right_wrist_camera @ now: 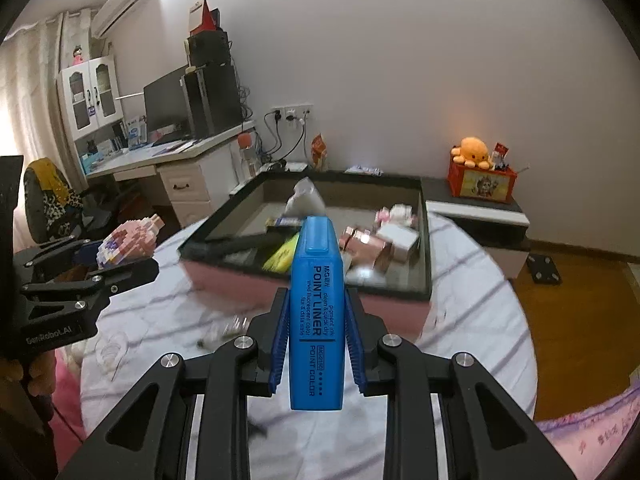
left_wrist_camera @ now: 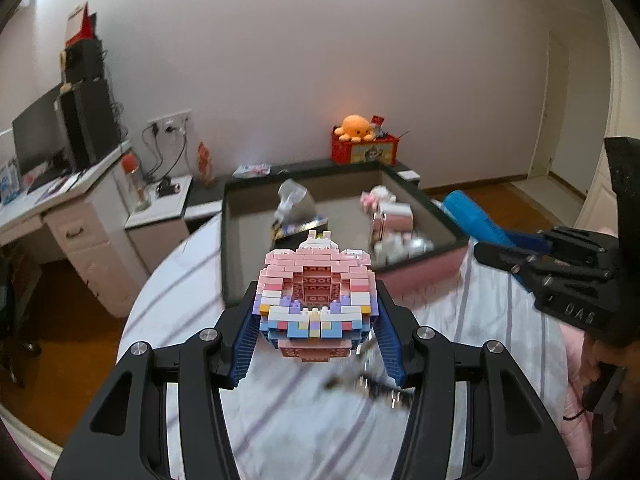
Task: Organize rigid objects
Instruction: 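Carry the blue highlighter and block donut into the pink box and release both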
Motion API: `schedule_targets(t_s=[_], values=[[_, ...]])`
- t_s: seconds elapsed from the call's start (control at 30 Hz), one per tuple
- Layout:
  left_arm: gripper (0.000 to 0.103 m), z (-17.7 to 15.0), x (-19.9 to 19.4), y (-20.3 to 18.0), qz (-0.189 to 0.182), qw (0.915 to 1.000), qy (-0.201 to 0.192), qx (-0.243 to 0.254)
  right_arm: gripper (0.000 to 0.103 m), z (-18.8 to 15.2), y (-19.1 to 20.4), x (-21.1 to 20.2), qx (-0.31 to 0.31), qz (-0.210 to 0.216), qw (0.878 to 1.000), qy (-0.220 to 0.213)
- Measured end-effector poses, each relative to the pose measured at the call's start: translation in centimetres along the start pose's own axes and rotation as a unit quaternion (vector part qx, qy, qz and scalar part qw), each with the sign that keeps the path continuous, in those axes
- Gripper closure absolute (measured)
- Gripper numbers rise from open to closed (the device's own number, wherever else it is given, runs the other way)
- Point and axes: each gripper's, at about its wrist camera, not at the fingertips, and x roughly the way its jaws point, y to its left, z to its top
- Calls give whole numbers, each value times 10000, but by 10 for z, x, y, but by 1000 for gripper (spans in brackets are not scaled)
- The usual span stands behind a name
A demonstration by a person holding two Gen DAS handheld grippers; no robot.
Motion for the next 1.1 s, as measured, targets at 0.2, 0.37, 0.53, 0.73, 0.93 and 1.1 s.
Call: schedule_targets(t_s=[0.2, 0.37, 0.53, 0.73, 0.93, 1.1], values=[[50, 34, 42, 2, -77, 9999, 81, 50, 76, 33, -2, 38, -163, 12, 9998, 64], [50, 48, 80, 20, 29, 9996, 293, -40, 76, 52, 2, 87, -203, 111, 9991, 346], [50, 49, 111, 42, 298, 9980, 531, -171, 76, 58, 7, 127, -84, 220, 9978, 616], [50, 41, 130, 52, 338, 9966, 708, -251, 76, 57, 17, 152, -122, 250, 9964, 805], [32, 33, 123, 56, 487, 9961, 616, -402, 68, 49, 19, 156, -70, 227, 9961, 853], [8, 31, 97, 66, 600, 9953, 339, -673, 31, 51, 12, 134, 125, 50, 9984, 557]])
